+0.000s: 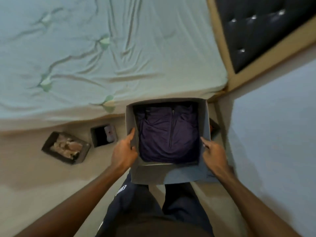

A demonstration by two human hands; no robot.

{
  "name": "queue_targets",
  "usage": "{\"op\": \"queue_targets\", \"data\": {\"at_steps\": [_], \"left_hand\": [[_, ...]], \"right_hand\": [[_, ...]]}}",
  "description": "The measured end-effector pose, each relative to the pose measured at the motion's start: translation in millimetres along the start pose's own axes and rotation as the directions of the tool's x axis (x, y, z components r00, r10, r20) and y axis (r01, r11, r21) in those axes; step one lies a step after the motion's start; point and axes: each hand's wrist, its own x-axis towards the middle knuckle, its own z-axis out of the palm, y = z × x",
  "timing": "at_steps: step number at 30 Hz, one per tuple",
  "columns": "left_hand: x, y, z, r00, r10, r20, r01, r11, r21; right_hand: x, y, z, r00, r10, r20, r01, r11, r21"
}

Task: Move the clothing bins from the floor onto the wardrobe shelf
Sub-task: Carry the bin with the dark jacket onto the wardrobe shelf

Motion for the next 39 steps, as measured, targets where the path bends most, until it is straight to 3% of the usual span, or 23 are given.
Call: {"op": "queue_targets", "data": {"at_steps": [3, 7, 13, 19, 24, 28, 35, 39], "left_hand": [[-12.1, 27.0, -14.3, 0.985, 0.165, 0.053, -0.168, 0.984, 0.052], [-13.3, 59.3, -26.7, 0.917, 0.361, 0.171, -0.388, 0.908, 0.158], [-39.5, 116.2, -9.1, 0.702, 0.591, 0.397, -0.686, 0.711, 0.154], [-105.3, 177.6, 53.7, 0.446, 0.691, 0.57, -0.873, 0.475, 0.107], [-183.4, 218.0, 119.7, 0.202, 0.716, 0.668, -0.959, 0.283, -0.012], [-259.5, 242.5, 174.4, 0.028, 0.683, 0.729, -0.984, 0.149, -0.102], [-390.4, 265.8, 247.6, -0.27, 0.691, 0.671, -0.946, -0.059, -0.32], [-467.6, 270.8, 286.5, -0.425, 0.561, 0.711, -0.887, -0.103, -0.449]], "right_hand": [[-53.0, -1.5, -23.6, 0.981, 0.126, -0.144, -0.116, 0.99, 0.077], [-121.4, 10.6, -26.7, 0.894, 0.31, -0.323, -0.266, 0.948, 0.172], [-220.9, 34.9, -16.5, 0.711, 0.559, -0.426, -0.437, 0.827, 0.355], [-329.0, 66.6, -11.6, 0.424, 0.771, -0.476, -0.544, 0.637, 0.547], [-413.6, 100.7, -9.3, 0.156, 0.881, -0.446, -0.566, 0.45, 0.691], [-481.3, 132.1, -2.6, -0.03, 0.913, -0.407, -0.498, 0.34, 0.798], [-592.9, 152.1, 6.8, -0.351, 0.868, -0.351, -0.332, 0.235, 0.914], [-650.3, 150.0, 9.8, -0.519, 0.799, -0.304, -0.278, 0.179, 0.944]]}}
